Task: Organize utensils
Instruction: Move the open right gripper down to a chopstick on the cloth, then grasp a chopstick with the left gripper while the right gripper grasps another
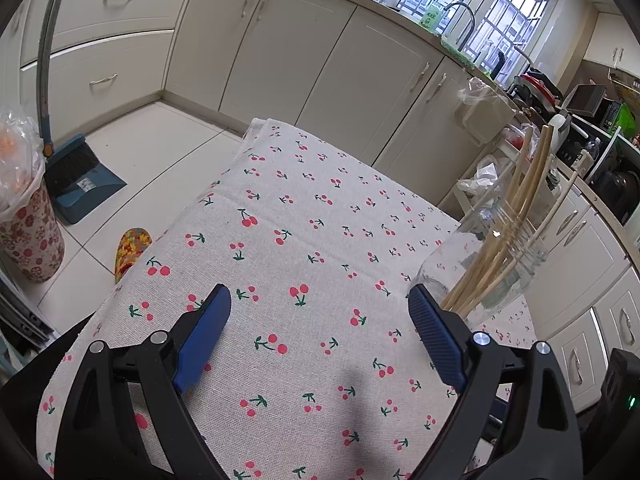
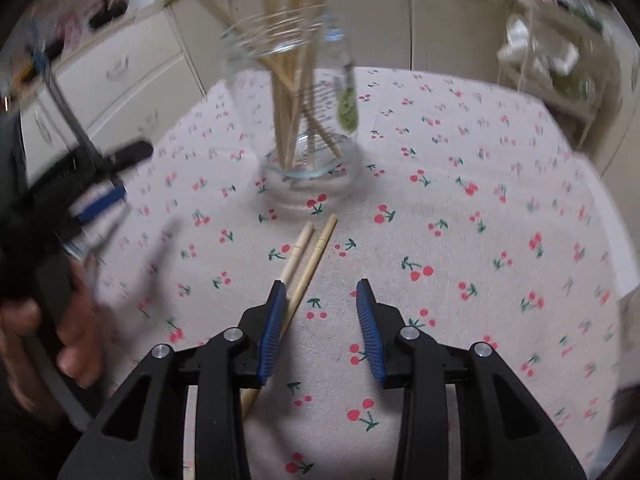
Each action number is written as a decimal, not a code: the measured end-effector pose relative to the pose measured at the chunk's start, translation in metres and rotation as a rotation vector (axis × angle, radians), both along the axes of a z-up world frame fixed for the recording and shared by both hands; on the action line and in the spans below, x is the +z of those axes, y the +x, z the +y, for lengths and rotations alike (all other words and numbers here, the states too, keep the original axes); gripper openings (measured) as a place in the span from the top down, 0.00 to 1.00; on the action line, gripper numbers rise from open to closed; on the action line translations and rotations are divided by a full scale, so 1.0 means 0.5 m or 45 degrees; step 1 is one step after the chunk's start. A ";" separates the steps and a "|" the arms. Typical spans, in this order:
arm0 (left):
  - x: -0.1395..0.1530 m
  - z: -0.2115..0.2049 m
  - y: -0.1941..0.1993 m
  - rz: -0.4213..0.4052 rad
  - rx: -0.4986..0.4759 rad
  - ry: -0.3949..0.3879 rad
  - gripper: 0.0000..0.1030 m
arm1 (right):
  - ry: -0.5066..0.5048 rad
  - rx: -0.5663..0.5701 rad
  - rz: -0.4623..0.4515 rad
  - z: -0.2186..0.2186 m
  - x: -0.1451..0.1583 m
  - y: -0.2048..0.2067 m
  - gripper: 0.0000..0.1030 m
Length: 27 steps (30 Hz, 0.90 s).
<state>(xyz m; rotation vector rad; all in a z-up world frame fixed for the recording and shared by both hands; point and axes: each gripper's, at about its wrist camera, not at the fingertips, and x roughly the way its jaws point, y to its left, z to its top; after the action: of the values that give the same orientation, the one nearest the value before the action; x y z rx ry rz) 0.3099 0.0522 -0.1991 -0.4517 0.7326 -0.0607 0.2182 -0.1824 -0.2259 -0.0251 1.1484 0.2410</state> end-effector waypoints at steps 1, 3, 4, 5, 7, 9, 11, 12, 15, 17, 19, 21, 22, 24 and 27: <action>0.000 0.000 0.000 0.000 0.001 -0.001 0.16 | -0.021 0.002 -0.002 0.006 -0.002 -0.006 0.64; 0.000 0.000 -0.001 -0.002 0.000 -0.004 0.16 | -0.043 -0.021 0.006 -0.012 -0.002 -0.009 0.71; 0.000 0.000 -0.001 -0.004 0.000 -0.005 0.16 | -0.037 -0.047 0.013 -0.029 -0.002 -0.008 0.77; 0.001 0.000 -0.002 -0.008 -0.003 -0.003 0.16 | -0.034 -0.069 0.021 -0.043 -0.002 -0.006 0.81; 0.008 -0.012 -0.004 -0.015 -0.036 0.020 0.16 | -0.026 -0.096 0.036 -0.062 -0.003 0.001 0.83; 0.016 -0.035 -0.008 0.004 -0.126 0.042 0.16 | -0.008 -0.091 0.045 -0.066 -0.004 0.008 0.84; 0.025 -0.075 -0.021 0.035 -0.239 0.050 0.16 | -0.006 -0.078 0.044 -0.073 -0.006 0.004 0.85; 0.030 -0.098 -0.027 0.045 -0.288 0.076 0.16 | -0.004 -0.075 0.044 -0.083 -0.005 0.001 0.85; 0.038 -0.178 -0.040 0.065 -0.425 0.186 0.16 | 0.011 -0.080 0.053 -0.107 -0.003 -0.008 0.85; 0.037 -0.217 -0.040 0.086 -0.467 0.219 0.16 | 0.004 -0.073 0.058 -0.117 0.001 -0.014 0.85; 0.030 -0.251 -0.033 0.130 -0.487 0.277 0.16 | 0.008 -0.057 0.059 -0.125 0.002 -0.018 0.85; 0.019 -0.267 -0.028 0.173 -0.503 0.310 0.16 | 0.033 -0.067 0.063 -0.135 0.001 -0.020 0.85; 0.012 -0.277 -0.024 0.201 -0.515 0.336 0.16 | 0.060 -0.075 0.068 -0.142 0.001 -0.019 0.85; 0.002 -0.285 -0.018 0.230 -0.523 0.387 0.16 | 0.103 -0.093 0.079 -0.154 0.000 -0.018 0.85; -0.015 -0.300 -0.016 0.257 -0.562 0.478 0.26 | 0.159 -0.136 0.095 -0.169 0.000 -0.019 0.85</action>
<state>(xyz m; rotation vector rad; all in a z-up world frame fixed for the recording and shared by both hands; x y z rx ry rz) 0.3020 -0.0980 -0.2066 0.0701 1.0094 -0.2894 0.2089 -0.2668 -0.2262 0.1561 1.2030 0.2200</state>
